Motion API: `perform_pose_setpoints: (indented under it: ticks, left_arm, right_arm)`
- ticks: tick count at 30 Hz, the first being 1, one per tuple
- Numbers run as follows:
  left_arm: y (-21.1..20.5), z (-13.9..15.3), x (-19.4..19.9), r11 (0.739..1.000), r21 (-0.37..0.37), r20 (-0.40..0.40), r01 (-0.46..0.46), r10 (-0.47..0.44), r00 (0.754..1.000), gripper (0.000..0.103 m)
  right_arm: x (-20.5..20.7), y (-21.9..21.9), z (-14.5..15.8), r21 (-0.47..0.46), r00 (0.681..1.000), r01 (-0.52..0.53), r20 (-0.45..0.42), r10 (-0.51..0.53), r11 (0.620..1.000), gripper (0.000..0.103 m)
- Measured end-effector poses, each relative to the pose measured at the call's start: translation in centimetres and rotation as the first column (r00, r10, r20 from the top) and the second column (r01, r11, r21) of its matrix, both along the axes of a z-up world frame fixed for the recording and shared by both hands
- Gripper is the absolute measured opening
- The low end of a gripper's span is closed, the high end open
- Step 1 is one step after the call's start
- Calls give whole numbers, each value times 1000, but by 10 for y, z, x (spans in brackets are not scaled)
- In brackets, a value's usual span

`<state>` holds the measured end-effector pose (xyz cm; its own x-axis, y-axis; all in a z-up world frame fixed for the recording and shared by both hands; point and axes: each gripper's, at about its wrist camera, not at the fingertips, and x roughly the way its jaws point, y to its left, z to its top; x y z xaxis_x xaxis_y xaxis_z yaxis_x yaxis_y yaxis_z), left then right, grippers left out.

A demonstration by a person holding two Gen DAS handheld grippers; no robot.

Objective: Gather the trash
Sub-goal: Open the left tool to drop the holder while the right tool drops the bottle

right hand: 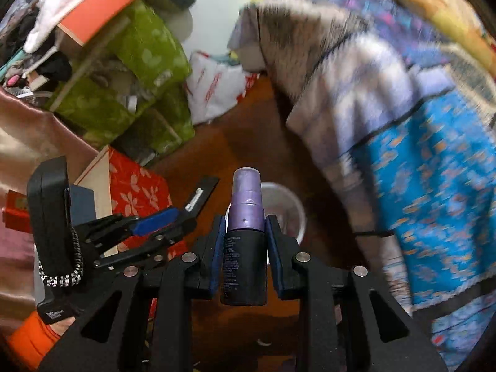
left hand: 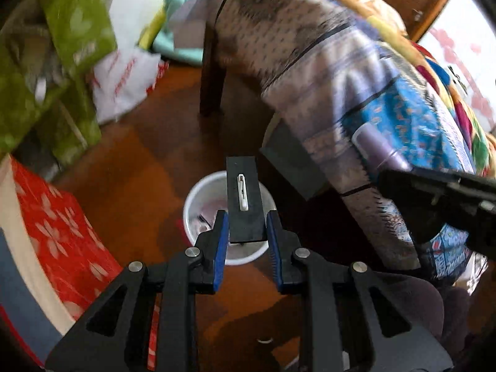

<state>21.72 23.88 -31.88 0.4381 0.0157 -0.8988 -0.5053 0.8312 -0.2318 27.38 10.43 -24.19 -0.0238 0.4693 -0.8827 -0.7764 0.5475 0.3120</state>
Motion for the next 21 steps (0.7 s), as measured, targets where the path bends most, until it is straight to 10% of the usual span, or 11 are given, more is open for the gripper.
perform_pose_setpoints:
  ticks: [21]
  left_arm:
    - [27, -58, 21, 994, -63, -130, -94, 86, 988, 33]
  right_arm:
    - [35, 32, -63, -130, 996, 32, -76, -42, 991, 25]
